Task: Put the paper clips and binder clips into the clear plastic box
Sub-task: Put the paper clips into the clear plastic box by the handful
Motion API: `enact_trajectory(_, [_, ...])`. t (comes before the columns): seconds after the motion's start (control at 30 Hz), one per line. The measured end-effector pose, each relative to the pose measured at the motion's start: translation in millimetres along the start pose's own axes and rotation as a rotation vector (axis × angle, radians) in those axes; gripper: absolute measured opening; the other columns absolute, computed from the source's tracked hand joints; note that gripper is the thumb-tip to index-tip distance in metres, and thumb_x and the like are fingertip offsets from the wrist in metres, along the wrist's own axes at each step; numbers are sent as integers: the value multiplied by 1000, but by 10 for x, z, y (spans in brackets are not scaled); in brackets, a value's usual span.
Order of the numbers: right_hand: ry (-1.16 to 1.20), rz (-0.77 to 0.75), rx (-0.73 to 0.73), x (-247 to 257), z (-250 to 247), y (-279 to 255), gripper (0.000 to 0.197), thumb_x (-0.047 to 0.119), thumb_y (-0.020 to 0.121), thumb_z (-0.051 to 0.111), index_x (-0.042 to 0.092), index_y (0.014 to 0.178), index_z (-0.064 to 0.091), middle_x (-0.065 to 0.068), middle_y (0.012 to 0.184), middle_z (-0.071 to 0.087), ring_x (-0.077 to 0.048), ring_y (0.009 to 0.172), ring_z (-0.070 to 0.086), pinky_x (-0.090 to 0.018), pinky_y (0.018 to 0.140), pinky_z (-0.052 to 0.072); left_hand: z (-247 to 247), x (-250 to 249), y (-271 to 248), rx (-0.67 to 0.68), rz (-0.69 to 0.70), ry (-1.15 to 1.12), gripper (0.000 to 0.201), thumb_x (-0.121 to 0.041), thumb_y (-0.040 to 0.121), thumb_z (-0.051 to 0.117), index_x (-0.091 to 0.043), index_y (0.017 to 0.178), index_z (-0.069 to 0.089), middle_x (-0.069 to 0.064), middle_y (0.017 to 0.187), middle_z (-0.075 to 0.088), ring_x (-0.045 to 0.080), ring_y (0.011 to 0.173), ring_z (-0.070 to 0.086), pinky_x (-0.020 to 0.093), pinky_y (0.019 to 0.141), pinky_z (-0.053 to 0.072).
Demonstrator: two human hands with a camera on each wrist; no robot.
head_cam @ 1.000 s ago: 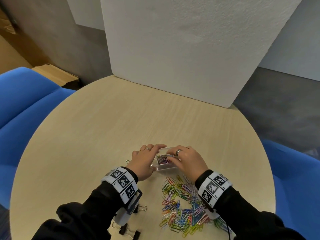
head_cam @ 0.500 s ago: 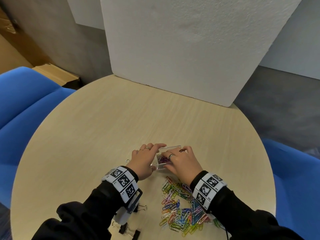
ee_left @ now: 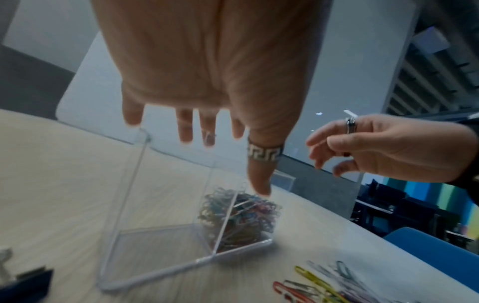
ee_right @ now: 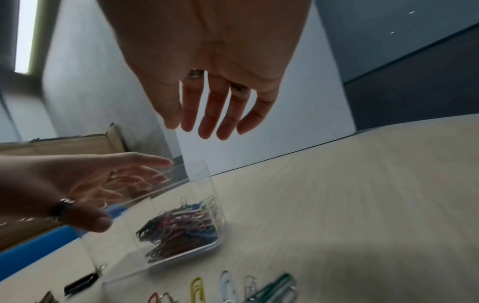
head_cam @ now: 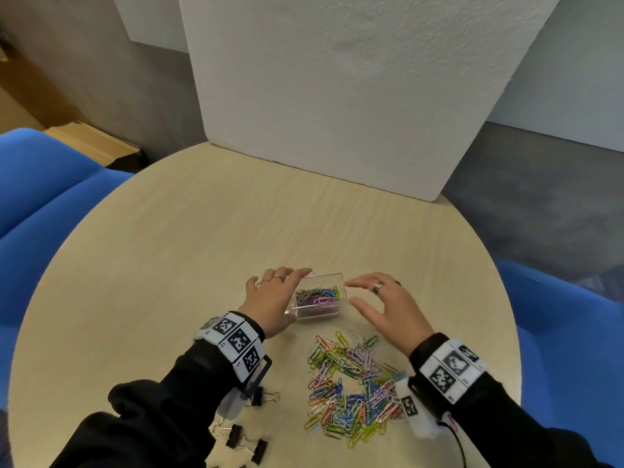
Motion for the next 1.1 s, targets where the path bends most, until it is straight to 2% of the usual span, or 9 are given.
enact_trajectory(0.1, [69, 101, 0, -186, -190, -212, 11, 26, 89, 56, 29, 99, 62, 14, 96, 61, 1, 88, 55, -9, 76, 39, -141, -107, -183, -165, 79, -1, 77, -38, 83, 62, -37, 145, 16, -6, 152, 18, 19, 140, 16, 49, 114, 10])
enact_trajectory(0.2, [66, 296, 286, -490, -153, -546, 20, 36, 92, 49, 27, 79, 62, 9, 76, 65, -7, 71, 62, -11, 67, 43, -155, -260, -430, -285, 186, -130, 55, -34, 87, 58, -31, 138, 36, -9, 137, 39, 13, 127, 35, 33, 106, 28])
enact_trajectory(0.27, [34, 455, 458, -716, -101, -825, 43, 48, 91, 43, 21, 63, 62, 2, 63, 67, -8, 56, 62, -8, 61, 42, 116, -341, -557, -22, 207, -253, 38, -34, 90, 55, -30, 127, 46, -13, 114, 51, 5, 106, 49, 19, 94, 40])
enact_trajectory(0.4, [-134, 699, 634, -1092, -25, -1278, 69, 62, 89, 28, 17, 44, 55, 1, 47, 60, -5, 40, 55, -14, 57, 44, 825, -433, -802, 662, 175, -288, 28, -37, 88, 59, -19, 109, 60, -9, 92, 57, 8, 84, 55, 22, 78, 48])
enact_trajectory(0.5, [-74, 820, 648, -1225, 80, -1462, 71, 66, 88, 28, 16, 47, 58, 0, 48, 61, -12, 41, 56, -21, 57, 51, 1099, -475, -872, 822, 176, -205, 26, -35, 86, 62, -19, 107, 64, -10, 85, 57, 9, 83, 52, 21, 73, 45])
enact_trajectory(0.7, [102, 673, 551, -1005, 341, -1294, 51, 55, 93, 34, 18, 66, 56, 3, 57, 60, -12, 43, 54, -22, 55, 49, 1111, -581, -697, 612, 163, -329, 26, -9, 86, 54, -14, 110, 62, -4, 89, 60, 7, 81, 55, 17, 72, 45])
enact_trajectory(0.87, [260, 640, 302, -963, 243, -1234, 33, 41, 89, 54, 15, 68, 52, 1, 57, 60, -15, 50, 59, -30, 56, 50, 1009, -620, -674, 355, 225, -324, 19, -28, 81, 65, -22, 98, 57, -8, 80, 57, 8, 74, 53, 27, 75, 50])
enact_trajectory(0.97, [1, 616, 507, -1014, 256, -1414, 34, 42, 69, 75, 22, 68, 47, 4, 68, 59, -9, 63, 55, -25, 61, 45, 1168, -790, -811, 382, 325, -25, 46, -48, 75, 68, -20, 105, 48, 1, 95, 62, 19, 88, 58, 35, 83, 51])
enact_trajectory(1.1, [-19, 575, 598, -944, 417, -1491, 30, 17, 63, 76, 24, 70, 48, 6, 60, 54, -2, 47, 46, -16, 52, 40, 1331, -940, -801, 415, 317, 119, 57, -50, 78, 66, -15, 114, 40, 13, 106, 62, 31, 95, 59, 42, 85, 50])
Point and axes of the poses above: each hand's wrist, its own y-axis towards the middle knuckle, its own z-axis out of the palm, x = y × z, the point moved 6 cm from there along y, towards the middle knuckle
